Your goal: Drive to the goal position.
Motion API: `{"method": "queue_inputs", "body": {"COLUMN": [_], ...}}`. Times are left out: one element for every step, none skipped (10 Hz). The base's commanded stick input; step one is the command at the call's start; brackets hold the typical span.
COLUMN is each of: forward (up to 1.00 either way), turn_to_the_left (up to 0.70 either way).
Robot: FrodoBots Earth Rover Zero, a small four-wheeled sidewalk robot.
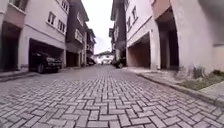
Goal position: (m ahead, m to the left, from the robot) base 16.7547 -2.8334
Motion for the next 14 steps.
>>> {"method": "queue_inputs", "body": {"forward": [0.7,0.7,0.7,0.7,0.7,0.7,0.7,0.7,0.7,0.7,0.7,0.7,0.7,0.7], "turn_to_the_left": [0.0,0.0,0.0,0.0,0.0,0.0,0.0,0.0,0.0,0.0,0.0,0.0,0.0,0.35]}}
